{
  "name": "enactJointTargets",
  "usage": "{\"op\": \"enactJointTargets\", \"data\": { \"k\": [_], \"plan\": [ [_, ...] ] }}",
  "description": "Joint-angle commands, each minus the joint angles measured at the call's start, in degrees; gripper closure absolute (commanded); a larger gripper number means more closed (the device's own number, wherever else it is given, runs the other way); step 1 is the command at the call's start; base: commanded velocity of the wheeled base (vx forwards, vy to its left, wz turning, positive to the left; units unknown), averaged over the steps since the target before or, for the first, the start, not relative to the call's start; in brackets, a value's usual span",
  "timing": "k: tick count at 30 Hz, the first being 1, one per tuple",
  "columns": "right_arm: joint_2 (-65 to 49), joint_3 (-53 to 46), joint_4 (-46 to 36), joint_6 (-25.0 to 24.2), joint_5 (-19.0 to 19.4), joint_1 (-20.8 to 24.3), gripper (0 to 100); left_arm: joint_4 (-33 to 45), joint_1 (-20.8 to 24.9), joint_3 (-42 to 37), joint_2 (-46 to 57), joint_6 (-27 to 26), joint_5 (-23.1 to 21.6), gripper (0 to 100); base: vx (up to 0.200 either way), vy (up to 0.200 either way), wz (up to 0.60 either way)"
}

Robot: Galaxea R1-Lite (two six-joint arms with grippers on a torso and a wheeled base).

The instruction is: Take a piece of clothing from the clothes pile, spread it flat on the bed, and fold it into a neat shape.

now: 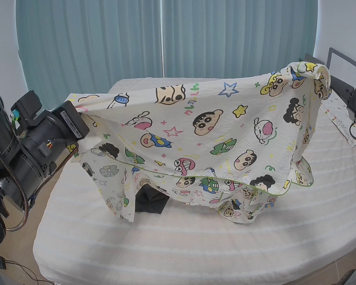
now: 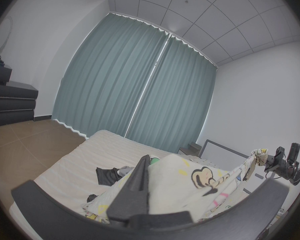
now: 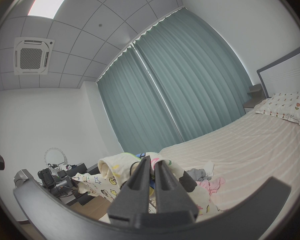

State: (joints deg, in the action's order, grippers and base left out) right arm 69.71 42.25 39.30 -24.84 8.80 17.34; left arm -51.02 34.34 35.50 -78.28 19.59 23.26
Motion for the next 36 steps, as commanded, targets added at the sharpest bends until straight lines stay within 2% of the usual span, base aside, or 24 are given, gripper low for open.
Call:
{"op": "enactJointTargets", "data": {
  "k": [1, 8, 17, 36],
  "plan": [
    [-1.41, -0.59, -0.02, -0.03, -0.01, 0.68, 100, 0.04, 2.13, -0.96, 1.81, 1.06, 0.3, 100, -0.2, 0.0, 0.0],
    [-3.26, -0.5, -0.02, 0.06, -0.01, 0.77, 100, 0.04, 2.66, -2.28, 3.74, 1.15, 0.3, 100, -0.2, 0.0, 0.0],
    [-4.49, -0.86, -0.1, -0.03, 0.08, 0.68, 100, 0.22, 2.49, -3.16, 2.78, 3.09, 0.21, 100, 0.0, 0.0, 0.0],
    [-5.02, -0.77, -0.19, 0.06, -0.19, -0.02, 100, 0.04, 2.75, -2.72, 2.69, 2.82, 0.03, 100, 0.0, -0.2, 0.0]
  ]
}}
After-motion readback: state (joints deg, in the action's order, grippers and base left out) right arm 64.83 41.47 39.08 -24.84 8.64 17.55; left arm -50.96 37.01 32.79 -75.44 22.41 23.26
